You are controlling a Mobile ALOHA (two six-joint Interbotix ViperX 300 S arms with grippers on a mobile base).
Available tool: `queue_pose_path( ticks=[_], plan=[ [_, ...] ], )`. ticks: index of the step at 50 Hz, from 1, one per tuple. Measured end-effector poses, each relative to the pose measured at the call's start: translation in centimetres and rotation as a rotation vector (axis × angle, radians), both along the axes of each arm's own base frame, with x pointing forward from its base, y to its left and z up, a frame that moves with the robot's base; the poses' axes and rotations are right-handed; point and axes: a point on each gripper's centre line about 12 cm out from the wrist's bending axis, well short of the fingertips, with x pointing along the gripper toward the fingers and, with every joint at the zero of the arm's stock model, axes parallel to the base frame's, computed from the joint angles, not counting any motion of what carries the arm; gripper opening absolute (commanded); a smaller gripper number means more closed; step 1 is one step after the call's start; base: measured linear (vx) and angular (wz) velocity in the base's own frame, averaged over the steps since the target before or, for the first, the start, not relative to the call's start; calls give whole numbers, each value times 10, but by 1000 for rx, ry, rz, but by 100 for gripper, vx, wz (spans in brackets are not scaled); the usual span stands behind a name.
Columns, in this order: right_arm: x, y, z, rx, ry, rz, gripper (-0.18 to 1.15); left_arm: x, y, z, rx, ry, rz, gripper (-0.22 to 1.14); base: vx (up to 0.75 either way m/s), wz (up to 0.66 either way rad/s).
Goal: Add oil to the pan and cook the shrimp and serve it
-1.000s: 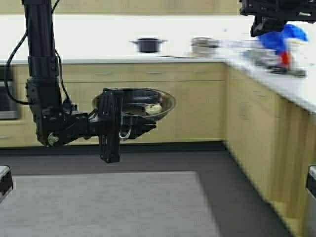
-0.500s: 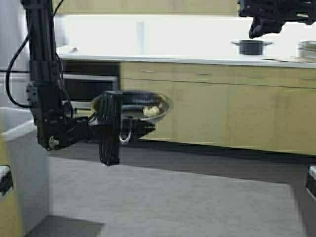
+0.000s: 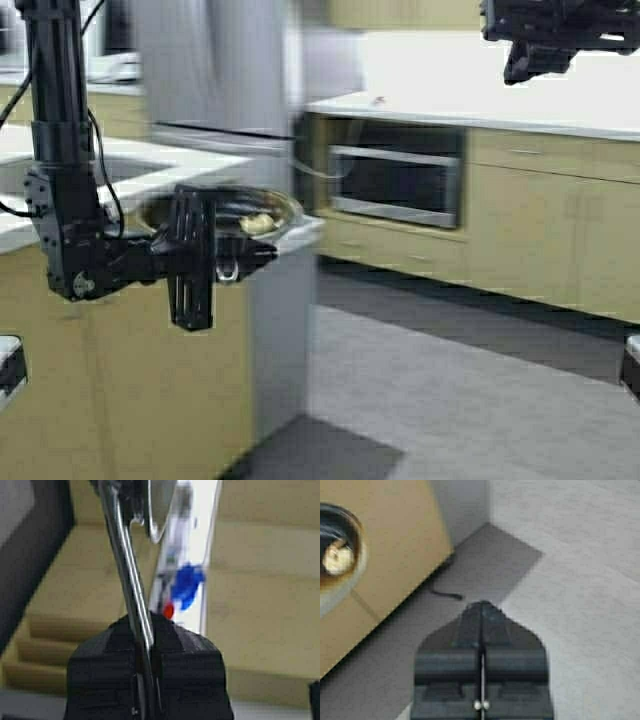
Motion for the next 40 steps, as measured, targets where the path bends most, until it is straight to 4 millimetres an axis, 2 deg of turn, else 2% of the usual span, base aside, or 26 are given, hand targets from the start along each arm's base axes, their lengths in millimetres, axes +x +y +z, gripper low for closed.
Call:
queue_pose_path(
  ticks=[14,35,40],
  plan=[
    [1,0,1,0,-3,0,5,-6,-4,4,-1,-1,-26,3,-1,61],
    [2,1,4,2,-9,2,5,-3,-1,5,-3,-3,-14,3,0,56],
    [2,2,4,2,-9,7,5,-1,-1,11,-21,-5,-10,4,0,41]
  ],
)
